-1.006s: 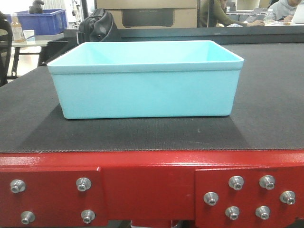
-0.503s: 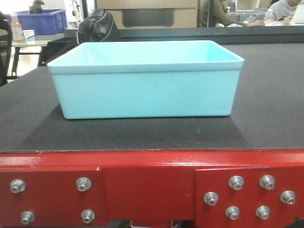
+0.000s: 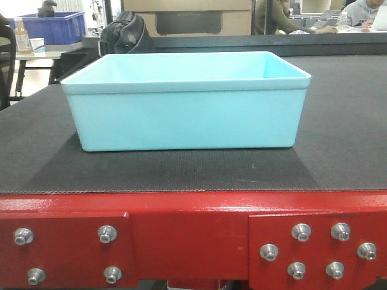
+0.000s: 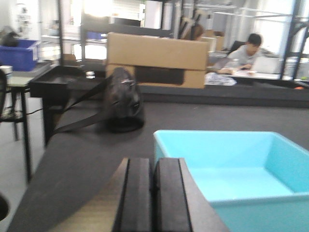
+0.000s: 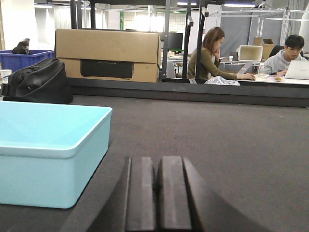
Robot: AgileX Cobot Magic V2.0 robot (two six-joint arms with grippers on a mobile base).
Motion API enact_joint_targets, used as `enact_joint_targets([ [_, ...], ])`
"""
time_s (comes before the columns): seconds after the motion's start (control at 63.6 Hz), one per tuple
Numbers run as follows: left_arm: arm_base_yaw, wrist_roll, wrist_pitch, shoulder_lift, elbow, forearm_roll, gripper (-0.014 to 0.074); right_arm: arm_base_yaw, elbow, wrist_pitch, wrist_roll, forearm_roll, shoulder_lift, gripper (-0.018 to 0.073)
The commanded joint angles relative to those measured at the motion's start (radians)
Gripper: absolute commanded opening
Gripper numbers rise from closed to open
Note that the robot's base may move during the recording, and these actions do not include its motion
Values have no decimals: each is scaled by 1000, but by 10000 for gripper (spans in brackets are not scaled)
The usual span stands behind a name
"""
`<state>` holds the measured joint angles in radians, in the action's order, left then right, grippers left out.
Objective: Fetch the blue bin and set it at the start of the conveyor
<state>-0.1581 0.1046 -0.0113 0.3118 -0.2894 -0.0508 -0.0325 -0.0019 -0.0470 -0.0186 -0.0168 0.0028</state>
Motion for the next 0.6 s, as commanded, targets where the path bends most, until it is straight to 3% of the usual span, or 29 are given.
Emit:
enact_joint_targets([
  [0.0,42,-1,39,-87,62,-7,-111,-5,2,-29,-10,0,-3,-165],
  [0.267,102,-12,55,-307,232,-4,-111,-5,2,-29,-10,0,-3,-165],
  [0.346,114,-53,53,-312,263,26,-111,-5,2,-29,-10,0,-3,-165],
  [0.503,146,-53,-30,-312,289,38,-111,-5,2,-29,-10,0,-3,-165],
  [0.582,155,-53,-16,-312,289,38,-111,-5,2,-29,-10,0,-3,-165],
])
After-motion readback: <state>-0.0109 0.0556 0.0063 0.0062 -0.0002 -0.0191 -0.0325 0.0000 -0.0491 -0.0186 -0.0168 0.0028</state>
